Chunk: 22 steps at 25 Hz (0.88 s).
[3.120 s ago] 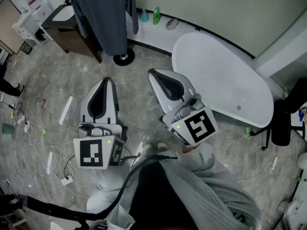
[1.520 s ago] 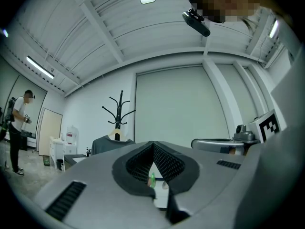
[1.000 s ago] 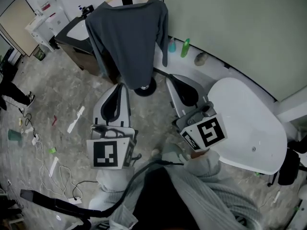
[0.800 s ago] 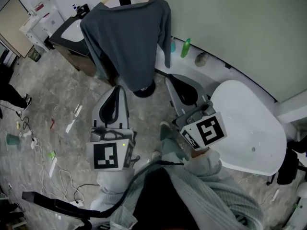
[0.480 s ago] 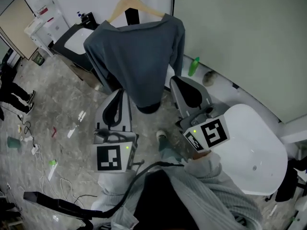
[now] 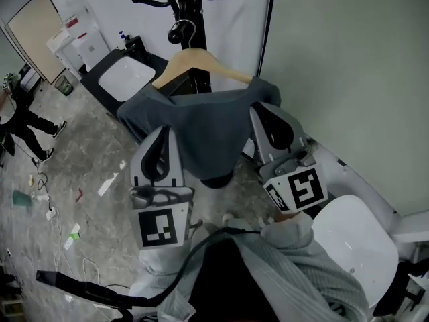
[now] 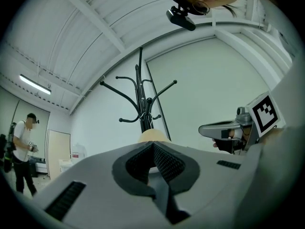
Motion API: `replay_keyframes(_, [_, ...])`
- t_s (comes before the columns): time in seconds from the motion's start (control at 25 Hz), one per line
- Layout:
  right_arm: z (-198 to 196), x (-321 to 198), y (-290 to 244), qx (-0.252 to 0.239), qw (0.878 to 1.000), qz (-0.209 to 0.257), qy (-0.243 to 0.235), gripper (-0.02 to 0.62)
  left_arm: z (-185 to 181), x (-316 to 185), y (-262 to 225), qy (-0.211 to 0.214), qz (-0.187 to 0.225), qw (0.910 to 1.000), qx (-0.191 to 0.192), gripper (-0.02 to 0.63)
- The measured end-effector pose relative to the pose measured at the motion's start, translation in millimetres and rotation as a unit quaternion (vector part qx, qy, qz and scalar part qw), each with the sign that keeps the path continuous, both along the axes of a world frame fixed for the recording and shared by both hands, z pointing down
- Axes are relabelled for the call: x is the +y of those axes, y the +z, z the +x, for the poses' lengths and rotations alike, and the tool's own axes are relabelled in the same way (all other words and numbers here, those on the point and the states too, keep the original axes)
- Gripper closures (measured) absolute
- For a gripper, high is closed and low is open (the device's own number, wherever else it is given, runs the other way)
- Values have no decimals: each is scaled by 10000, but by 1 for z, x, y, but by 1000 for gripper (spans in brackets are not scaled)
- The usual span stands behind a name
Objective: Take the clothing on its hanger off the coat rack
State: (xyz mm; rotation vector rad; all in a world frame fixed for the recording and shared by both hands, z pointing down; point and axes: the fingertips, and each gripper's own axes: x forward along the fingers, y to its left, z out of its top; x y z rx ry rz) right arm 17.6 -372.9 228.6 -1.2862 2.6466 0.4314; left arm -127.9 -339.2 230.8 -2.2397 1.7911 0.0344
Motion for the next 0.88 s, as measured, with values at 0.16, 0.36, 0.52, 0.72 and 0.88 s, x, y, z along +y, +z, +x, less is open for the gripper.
replay_keyframes(0.16, [-21, -41, 2, 176, 9998, 52, -27, 592, -16, -44, 2, -90, 5, 9999, -141, 600])
replay_keyframes(0.36, [-43, -63, -3, 391, 9989, 247, -101, 588, -31, -75, 5, 65, -124, 9994, -319, 600])
replay_keyframes(0.52, [-53, -66, -16, 965, 9921, 193, -783, 575, -41, -84, -14, 490, -89, 9951, -855, 600])
replay_keyframes(0.72, [-39, -86, -21, 1729, 9714, -170, -1620, 533, -49, -109, -31, 1345, -273, 9751, -1742, 487])
replay_keyframes(0.88, [-33, -105, -4, 2626, 9391, -364, -2187, 468, -44, -126, -21, 1930, -562, 9469, -2508, 446])
